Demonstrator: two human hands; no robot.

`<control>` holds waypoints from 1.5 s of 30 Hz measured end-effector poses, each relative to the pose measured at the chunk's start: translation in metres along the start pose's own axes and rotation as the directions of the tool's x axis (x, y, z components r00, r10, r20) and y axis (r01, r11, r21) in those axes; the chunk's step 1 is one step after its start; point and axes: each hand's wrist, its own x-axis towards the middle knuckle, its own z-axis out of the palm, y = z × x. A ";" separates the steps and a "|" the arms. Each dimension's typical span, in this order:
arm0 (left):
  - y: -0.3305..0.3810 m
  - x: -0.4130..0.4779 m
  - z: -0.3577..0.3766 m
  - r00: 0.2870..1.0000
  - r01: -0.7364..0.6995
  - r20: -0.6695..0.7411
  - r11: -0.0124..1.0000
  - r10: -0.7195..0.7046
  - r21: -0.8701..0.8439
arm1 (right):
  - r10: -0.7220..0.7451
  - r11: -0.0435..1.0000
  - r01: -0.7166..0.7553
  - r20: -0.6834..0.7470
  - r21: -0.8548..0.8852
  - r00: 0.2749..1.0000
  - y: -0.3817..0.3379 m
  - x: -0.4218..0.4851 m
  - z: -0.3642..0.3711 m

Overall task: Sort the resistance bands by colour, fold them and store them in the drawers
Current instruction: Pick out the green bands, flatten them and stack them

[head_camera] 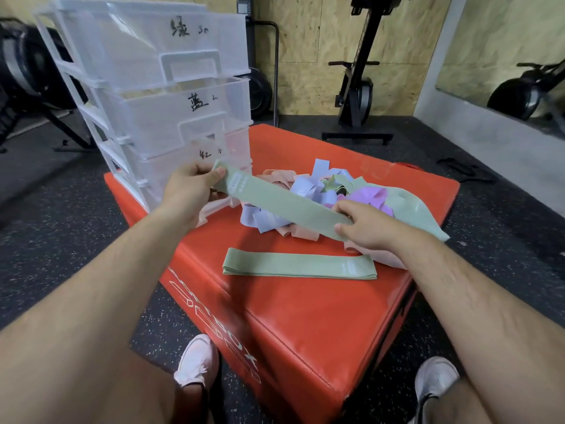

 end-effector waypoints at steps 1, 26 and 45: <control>-0.003 0.000 -0.004 0.999 0.021 0.024 0.999 -0.022 0.027 | 0.011 1.000 -0.011 -0.001 -0.008 1.000 0.004 -0.003 -0.003; -0.088 -0.051 -0.011 0.973 0.154 0.031 0.744 -0.228 0.650 | 0.162 0.984 -0.166 -0.056 -0.071 0.985 0.048 -0.039 0.019; -0.082 -0.043 0.015 0.938 -0.345 0.324 0.413 0.124 0.843 | 0.116 0.981 -0.135 -0.135 -0.140 0.984 0.046 -0.035 0.011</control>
